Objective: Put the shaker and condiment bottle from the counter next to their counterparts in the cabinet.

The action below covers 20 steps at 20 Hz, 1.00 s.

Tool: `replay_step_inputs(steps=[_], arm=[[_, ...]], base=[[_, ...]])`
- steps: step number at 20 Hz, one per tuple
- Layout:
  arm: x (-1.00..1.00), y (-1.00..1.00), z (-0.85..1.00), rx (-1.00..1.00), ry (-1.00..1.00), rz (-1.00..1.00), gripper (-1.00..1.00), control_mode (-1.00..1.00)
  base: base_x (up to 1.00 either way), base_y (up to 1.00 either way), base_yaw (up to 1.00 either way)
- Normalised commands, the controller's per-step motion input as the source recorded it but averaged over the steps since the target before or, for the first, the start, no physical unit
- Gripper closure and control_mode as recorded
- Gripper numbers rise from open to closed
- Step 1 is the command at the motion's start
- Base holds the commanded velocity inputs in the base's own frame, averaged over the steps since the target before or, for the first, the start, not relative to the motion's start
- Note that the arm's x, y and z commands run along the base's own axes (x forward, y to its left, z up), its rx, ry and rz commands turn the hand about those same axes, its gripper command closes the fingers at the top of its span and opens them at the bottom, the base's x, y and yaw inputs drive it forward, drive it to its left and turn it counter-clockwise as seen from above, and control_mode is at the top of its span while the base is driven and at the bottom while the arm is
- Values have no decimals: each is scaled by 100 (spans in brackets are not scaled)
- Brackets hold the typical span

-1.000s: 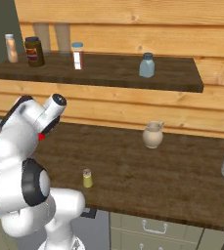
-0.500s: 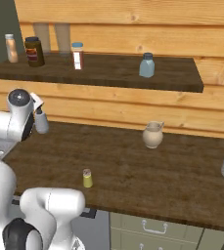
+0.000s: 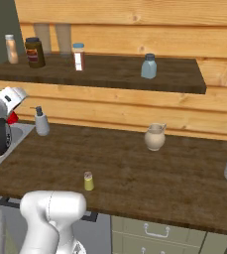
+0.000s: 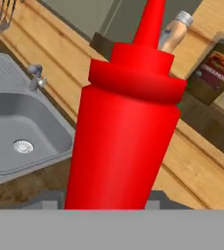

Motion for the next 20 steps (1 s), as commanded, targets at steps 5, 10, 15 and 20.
replay_step_inputs(steps=[5, 10, 15, 20], arm=[[-64, -39, 92, 15, -11, -21, 100, -100], [-58, -41, 92, 24, -4, -18, 100, -100], [-16, -9, 92, 29, 3, -9, 100, -100], [-1, 8, 62, 25, 14, 3, 100, -100]], base=[[0, 0, 0], [0, 0, 0], [0, 0, 0], [0, 0, 0]])
